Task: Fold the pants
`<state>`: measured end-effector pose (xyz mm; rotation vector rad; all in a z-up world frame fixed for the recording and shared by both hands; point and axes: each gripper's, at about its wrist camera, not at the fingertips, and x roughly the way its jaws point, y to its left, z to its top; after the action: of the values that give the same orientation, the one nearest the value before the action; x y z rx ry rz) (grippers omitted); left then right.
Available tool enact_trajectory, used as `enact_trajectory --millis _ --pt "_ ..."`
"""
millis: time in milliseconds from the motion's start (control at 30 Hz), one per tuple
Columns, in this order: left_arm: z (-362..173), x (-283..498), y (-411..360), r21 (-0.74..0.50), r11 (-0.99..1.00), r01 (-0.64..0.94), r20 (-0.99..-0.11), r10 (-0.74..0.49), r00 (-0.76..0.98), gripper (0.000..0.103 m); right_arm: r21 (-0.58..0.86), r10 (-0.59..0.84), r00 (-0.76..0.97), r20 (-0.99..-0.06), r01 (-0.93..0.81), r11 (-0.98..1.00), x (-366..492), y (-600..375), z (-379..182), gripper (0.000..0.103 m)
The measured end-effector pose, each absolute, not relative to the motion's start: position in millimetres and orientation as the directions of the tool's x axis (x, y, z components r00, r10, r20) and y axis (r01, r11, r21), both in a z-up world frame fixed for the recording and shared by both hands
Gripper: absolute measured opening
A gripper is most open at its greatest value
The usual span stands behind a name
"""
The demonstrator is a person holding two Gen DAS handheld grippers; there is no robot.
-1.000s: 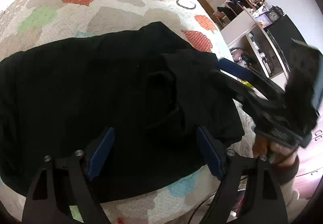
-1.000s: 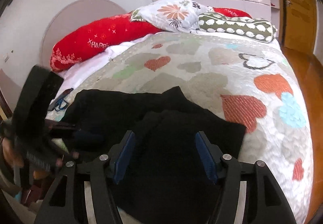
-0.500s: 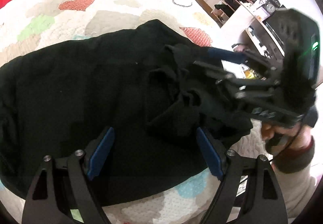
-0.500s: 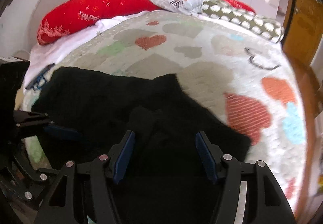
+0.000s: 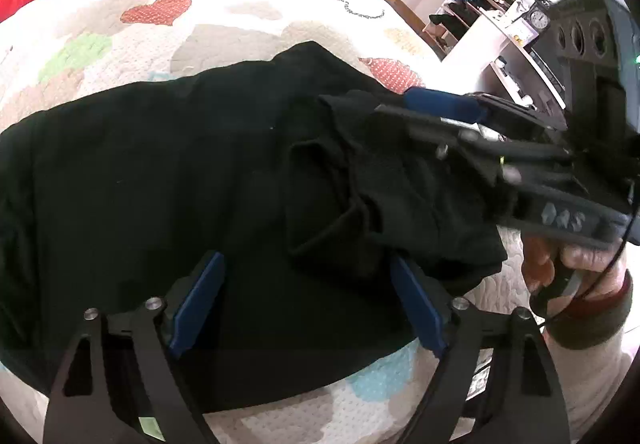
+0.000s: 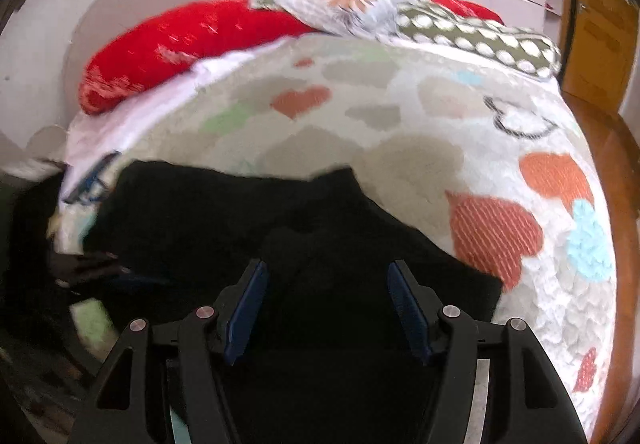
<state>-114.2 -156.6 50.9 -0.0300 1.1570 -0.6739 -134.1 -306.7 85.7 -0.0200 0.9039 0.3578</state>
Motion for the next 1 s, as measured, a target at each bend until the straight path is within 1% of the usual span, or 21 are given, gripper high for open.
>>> enact_trajectory --millis 100,167,200,333,367,467,500,600,700,833,900,933,1000 --pt "51.4 -114.1 -155.6 -0.362 0.803 0.473 -0.829 -0.509 0.230 0.086 0.122 0.303 0.500 -0.811 -0.362 0.924 -129.4 -291.8 75.9 0.067" --pt "51.6 -113.8 -153.2 -0.373 0.797 0.475 -0.826 -0.519 0.223 0.086 0.001 0.184 0.493 -0.850 -0.349 0.937 -130.2 -290.6 64.2 0.067" --pt "51.6 -113.5 -152.4 -0.378 0.795 0.475 -0.824 -0.523 0.220 0.086 -0.030 0.150 0.498 -0.854 -0.335 0.942 -131.8 -294.8 62.2 0.067" --pt "51.3 -111.8 -150.8 -0.388 0.789 0.476 -0.820 -0.532 0.212 0.086 0.001 0.141 0.494 -0.858 -0.272 0.962 -138.4 -332.8 59.5 0.068" --pt "51.5 -111.3 -150.9 -0.388 0.790 0.474 -0.820 -0.531 0.213 0.086 0.017 0.144 0.494 -0.858 -0.253 0.967 -138.7 -340.9 59.4 0.072" --pt "54.1 -111.5 -150.0 -0.393 0.790 0.470 -0.821 -0.532 0.208 0.086 0.161 0.263 0.493 -0.829 -0.239 0.958 -140.0 -355.2 66.5 0.072" --pt "55.3 -111.6 -148.5 -0.400 0.789 0.467 -0.819 -0.536 0.203 0.086 0.154 0.261 0.502 -0.824 -0.244 0.957 -141.2 -354.4 69.5 0.072" --pt "57.1 -112.5 -149.1 -0.405 0.786 0.467 -0.819 -0.539 0.197 0.086 0.067 0.186 0.526 -0.830 -0.236 0.969 -138.6 -351.6 74.0 0.073" --pt "60.6 -114.2 -151.6 -0.420 0.770 0.480 -0.808 -0.559 0.188 0.086 0.042 0.140 0.538 -0.831 -0.190 0.981 -129.1 -357.1 74.0 0.073" --pt "66.0 -119.0 -149.2 -0.423 0.757 0.498 -0.799 -0.571 0.189 0.086 0.085 0.189 0.547 -0.816 -0.210 0.974 -129.4 -355.4 81.9 0.073" --pt "69.3 -119.1 -145.7 -0.420 0.757 0.501 -0.797 -0.571 0.196 0.086 0.196 0.299 0.552 -0.778 -0.239 0.951 -134.5 -360.4 91.9 0.073" --pt "70.9 -118.9 -144.0 -0.418 0.759 0.500 -0.796 -0.571 0.200 0.086 0.220 0.322 0.557 -0.766 -0.243 0.945 -136.2 -362.5 94.8 0.073" --pt "72.9 -118.8 -139.8 -0.416 0.763 0.495 -0.798 -0.567 0.203 0.086 0.198 0.309 0.567 -0.763 -0.249 0.948 -140.3 -363.3 99.5 0.074"
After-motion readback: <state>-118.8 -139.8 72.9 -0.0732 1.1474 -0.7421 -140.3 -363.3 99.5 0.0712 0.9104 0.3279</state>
